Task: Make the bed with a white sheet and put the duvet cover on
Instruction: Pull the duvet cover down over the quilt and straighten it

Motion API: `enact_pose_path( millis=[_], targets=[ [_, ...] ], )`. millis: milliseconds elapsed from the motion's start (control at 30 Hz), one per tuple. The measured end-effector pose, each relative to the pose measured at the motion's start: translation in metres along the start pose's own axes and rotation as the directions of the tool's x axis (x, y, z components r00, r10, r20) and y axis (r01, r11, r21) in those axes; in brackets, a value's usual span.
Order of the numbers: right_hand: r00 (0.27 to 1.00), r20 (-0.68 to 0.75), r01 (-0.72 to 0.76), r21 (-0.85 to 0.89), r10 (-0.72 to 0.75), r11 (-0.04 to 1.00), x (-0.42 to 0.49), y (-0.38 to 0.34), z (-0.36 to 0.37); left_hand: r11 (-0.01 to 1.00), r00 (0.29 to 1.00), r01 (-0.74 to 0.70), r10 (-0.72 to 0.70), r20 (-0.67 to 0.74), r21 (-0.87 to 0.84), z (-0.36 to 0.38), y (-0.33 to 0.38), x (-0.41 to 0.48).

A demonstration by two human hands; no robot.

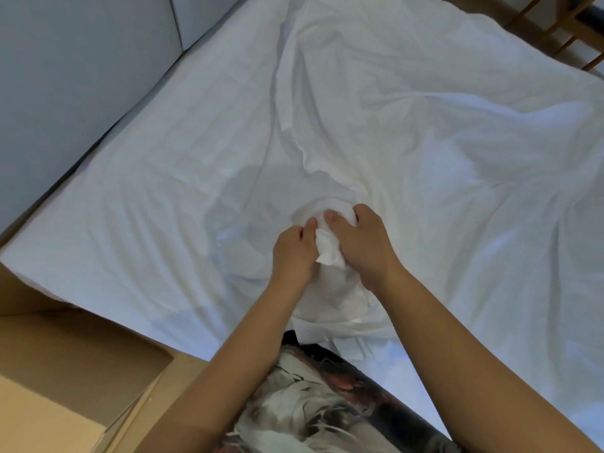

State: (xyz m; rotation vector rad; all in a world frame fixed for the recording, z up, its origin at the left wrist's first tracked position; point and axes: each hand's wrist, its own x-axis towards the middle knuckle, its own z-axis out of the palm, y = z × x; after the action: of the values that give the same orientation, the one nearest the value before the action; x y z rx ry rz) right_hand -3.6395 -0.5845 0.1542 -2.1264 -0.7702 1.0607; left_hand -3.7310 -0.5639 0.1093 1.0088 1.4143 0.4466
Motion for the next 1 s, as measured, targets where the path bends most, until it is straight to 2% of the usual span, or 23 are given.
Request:
enact_pose_path(
  millis=[67, 133, 167, 233, 300, 367, 467, 600, 700, 800, 867, 933, 967, 1000],
  targets=[
    [0.999, 0.023, -0.035, 0.05, 0.034, 0.998, -0.002, -0.003, -0.004, 0.988, 0.996, -0.006, -0.008, -0.088, -0.156, 0.006, 0.008, -0.003],
    [0.998, 0.053, -0.048, 0.055, 0.045, 0.997, -0.001, -0.005, -0.011, 0.936, 0.983, 0.067, -0.121, -0.137, -0.346, 0.006, 0.012, 0.002],
    [0.996, 0.075, -0.049, 0.05, 0.045, 0.998, -0.001, -0.006, -0.014, 0.878, 0.971, 0.126, -0.205, -0.124, -0.461, 0.004, 0.015, 0.008],
    [0.986, 0.156, -0.079, 0.111, 0.061, 0.991, -0.001, -0.008, -0.015, 0.67, 0.943, 0.266, -0.329, 0.044, -0.693, -0.001, 0.019, 0.021],
    [0.975, 0.194, -0.146, 0.19, 0.109, 0.971, -0.001, -0.008, -0.011, 0.477, 0.921, 0.354, -0.328, 0.21, -0.804, -0.004, 0.022, 0.03],
    [0.98, 0.139, -0.167, 0.215, 0.14, 0.962, -0.001, -0.007, -0.007, 0.424, 0.912, 0.391, -0.298, 0.282, -0.817, -0.003, 0.021, 0.035],
    [0.986, 0.092, -0.153, 0.133, 0.141, 0.979, -0.003, 0.001, -0.004, 0.426, 0.89, 0.447, -0.298, 0.344, -0.787, -0.004, 0.013, 0.041],
    [0.986, 0.127, -0.111, 0.0, 0.11, 0.994, -0.008, 0.014, 0.009, 0.601, 0.864, 0.503, -0.333, 0.378, -0.621, -0.004, 0.005, 0.04],
    [0.988, 0.147, -0.02, -0.144, 0.041, 0.989, -0.004, 0.017, 0.015, 0.567, 0.872, 0.488, -0.35, 0.342, -0.664, -0.008, -0.005, 0.036],
    [0.984, 0.178, 0.029, -0.224, 0.012, 0.974, 0.0, 0.019, 0.019, 0.595, 0.891, 0.453, -0.314, 0.327, -0.664, -0.015, -0.017, 0.036],
    [0.981, 0.151, -0.109, -0.086, 0.121, 0.99, 0.002, 0.02, 0.021, 0.607, 0.896, 0.444, -0.293, 0.334, -0.659, -0.017, -0.022, 0.034],
    [0.955, 0.164, -0.266, 0.1, 0.248, 0.959, 0.005, 0.017, 0.022, 0.621, 0.895, 0.446, -0.295, 0.335, -0.645, -0.013, -0.026, 0.028],
    [0.949, 0.174, -0.282, 0.091, 0.264, 0.955, 0.006, 0.017, 0.023, 0.628, 0.892, 0.451, -0.299, 0.338, -0.634, -0.009, -0.028, 0.023],
    [0.949, 0.175, -0.267, 0.01, 0.261, 0.964, 0.007, 0.018, 0.025, 0.631, 0.886, 0.463, -0.311, 0.345, -0.622, -0.005, -0.031, 0.018]
  ],
)
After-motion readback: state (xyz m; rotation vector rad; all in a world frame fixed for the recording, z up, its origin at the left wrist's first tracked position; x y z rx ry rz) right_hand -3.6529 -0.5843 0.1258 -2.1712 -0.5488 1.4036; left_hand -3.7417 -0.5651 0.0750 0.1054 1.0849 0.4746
